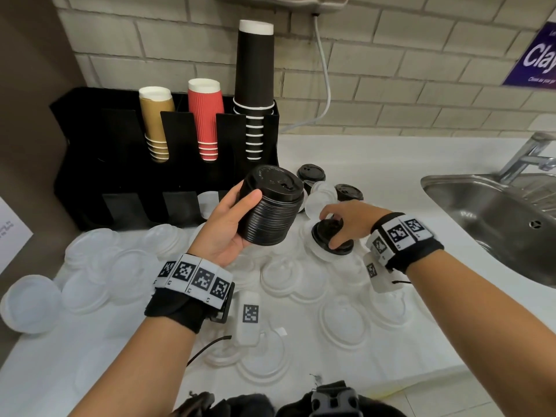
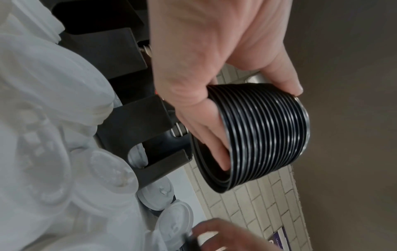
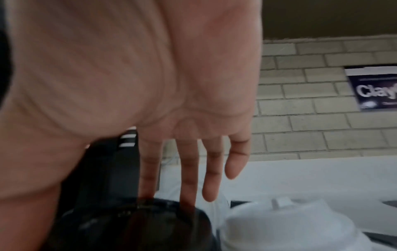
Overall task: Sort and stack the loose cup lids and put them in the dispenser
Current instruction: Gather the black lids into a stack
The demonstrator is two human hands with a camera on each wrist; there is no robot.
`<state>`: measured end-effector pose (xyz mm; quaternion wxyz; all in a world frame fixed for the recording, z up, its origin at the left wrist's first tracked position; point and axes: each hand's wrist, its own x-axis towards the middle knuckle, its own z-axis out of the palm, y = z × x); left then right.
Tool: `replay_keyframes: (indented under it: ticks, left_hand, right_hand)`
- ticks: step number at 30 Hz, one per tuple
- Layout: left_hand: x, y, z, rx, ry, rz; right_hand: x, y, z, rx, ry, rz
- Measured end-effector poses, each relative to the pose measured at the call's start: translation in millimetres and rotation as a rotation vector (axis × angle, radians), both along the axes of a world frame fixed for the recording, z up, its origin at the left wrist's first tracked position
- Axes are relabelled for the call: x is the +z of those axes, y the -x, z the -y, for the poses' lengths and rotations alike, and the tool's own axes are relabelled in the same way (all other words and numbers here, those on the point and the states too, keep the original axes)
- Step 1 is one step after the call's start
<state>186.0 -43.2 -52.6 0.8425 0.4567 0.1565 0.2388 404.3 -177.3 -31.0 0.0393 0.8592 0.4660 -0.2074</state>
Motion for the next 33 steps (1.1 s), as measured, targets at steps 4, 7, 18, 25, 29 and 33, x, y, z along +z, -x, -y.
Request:
replay_keyframes:
  ticks: [4,7,18,25,29,33]
  left_hand:
    - [-1,1,1,0.007,-0.007,0.004]
    - [-1,-1,4,0.005,-0.031,-0.008]
    - [1,0,11,-0.01,-0.159,-0.045]
    - [2,1,14,-0.044,-0.194,-0.035]
    - [1,1,15,-0.05,-0.205,-0.035]
    - [0,-1,17,-0.036,-0.172,-0.026]
  right_hand:
    - [22,4,13,-0.119,-0.586,-0.439]
    - [38,26,18,-0.057,-0.898,-0.664]
    - [45,64,4,0.113,-0.9,-0.431]
    - [55,61,-4,0.152,-0.797,-0.391]
    - [64,60,-6,0.192,-0.696,-0.418]
    - [63,60,-4,0.185,-0.698,-0.443]
